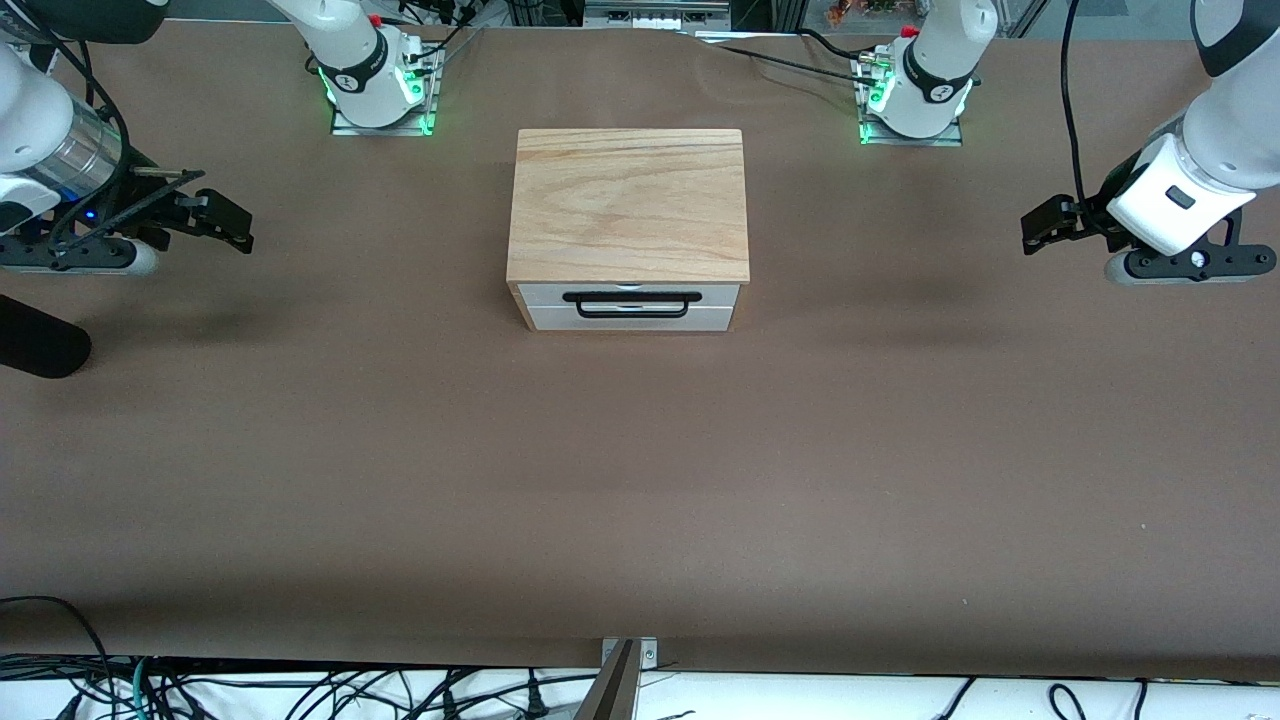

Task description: Pull top drawer with both arms simultaneously

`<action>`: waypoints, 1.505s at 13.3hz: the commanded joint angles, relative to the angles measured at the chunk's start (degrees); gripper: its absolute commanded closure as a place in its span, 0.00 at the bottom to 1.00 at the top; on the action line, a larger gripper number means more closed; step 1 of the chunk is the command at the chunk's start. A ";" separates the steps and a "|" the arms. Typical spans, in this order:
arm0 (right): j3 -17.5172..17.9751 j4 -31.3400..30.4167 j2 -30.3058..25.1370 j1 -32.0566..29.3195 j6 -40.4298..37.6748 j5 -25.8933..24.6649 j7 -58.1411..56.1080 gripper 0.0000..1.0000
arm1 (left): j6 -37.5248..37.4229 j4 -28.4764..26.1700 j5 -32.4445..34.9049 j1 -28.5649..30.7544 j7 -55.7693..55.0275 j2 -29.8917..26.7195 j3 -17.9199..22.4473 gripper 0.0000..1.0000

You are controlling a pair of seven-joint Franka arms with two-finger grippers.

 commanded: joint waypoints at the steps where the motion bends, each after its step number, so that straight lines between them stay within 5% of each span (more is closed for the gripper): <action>1: 0.75 0.83 -0.23 -0.51 -0.91 0.03 -0.58 0.00 | -0.43 1.06 0.46 -0.39 1.02 0.21 0.44 0.00; 11: 1.10 1.45 1.79 0.02 -0.91 0.56 -0.40 0.00 | 2.45 0.36 -3.38 -0.22 1.54 1.35 0.53 0.00; 15: 1.10 1.36 4.68 -0.16 -1.00 8.45 -0.85 0.00 | 12.37 -5.08 -15.32 0.13 1.54 4.87 0.18 0.00; 17: 1.10 1.36 6.27 -0.16 -1.00 12.14 -0.76 0.00 | 17.21 -8.33 -26.55 0.05 2.42 7.41 0.09 0.00; 20: 1.10 1.36 11.79 0.02 -0.91 23.80 -5.21 0.00 | 20.13 -9.58 -35.89 -0.04 8.55 13.20 -1.75 0.00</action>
